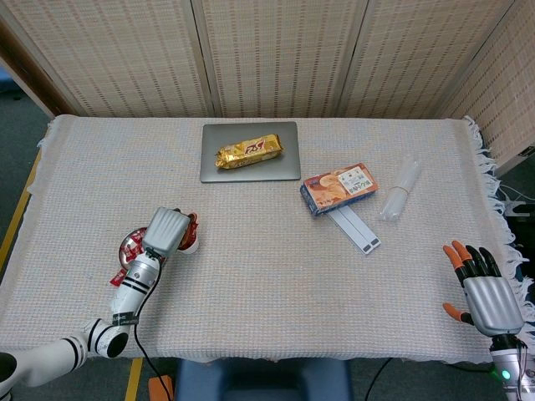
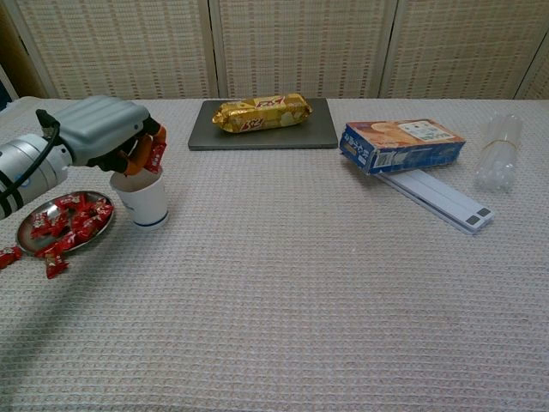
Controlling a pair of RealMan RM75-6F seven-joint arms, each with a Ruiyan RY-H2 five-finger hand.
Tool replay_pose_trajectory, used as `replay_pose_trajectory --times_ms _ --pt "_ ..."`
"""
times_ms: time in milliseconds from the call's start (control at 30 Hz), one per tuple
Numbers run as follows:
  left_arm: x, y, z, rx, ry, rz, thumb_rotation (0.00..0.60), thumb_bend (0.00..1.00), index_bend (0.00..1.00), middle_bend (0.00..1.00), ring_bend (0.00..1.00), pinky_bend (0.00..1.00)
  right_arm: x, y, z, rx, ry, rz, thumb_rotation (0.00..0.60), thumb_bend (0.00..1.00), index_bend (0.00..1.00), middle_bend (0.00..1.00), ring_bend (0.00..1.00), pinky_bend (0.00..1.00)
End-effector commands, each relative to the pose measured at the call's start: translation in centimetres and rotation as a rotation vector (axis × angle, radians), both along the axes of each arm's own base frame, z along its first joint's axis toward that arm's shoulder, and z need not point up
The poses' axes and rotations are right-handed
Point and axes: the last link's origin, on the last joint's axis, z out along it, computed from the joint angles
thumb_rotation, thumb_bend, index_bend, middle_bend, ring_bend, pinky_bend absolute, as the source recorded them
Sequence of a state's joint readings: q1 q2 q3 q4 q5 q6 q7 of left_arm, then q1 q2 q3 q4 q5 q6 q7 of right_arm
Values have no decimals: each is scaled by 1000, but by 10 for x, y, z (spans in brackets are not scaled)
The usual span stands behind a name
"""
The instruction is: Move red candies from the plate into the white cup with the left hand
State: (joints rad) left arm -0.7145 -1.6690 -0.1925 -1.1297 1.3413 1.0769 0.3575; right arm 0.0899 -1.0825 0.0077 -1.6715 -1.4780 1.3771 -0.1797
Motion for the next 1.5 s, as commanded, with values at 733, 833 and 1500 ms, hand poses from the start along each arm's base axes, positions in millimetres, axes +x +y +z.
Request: replay_pose_trajectory --times_ms 733,833,1500 --pt "-10 1 -9 -26 41 -15 600 506 447 544 464 838 0 0 0 5 -2 -1 600 64 0 0 0 0" --pt "-10 0 -7 -30 29 -17 600 483 415 521 445 827 0 0 0 6 -1 -1 600 64 0 0 0 0" --pt "-11 -14 12 -31 -15 -37 600 443 202 331 373 826 1 1 -2 10 1 0 600 65 0 0 0 0"
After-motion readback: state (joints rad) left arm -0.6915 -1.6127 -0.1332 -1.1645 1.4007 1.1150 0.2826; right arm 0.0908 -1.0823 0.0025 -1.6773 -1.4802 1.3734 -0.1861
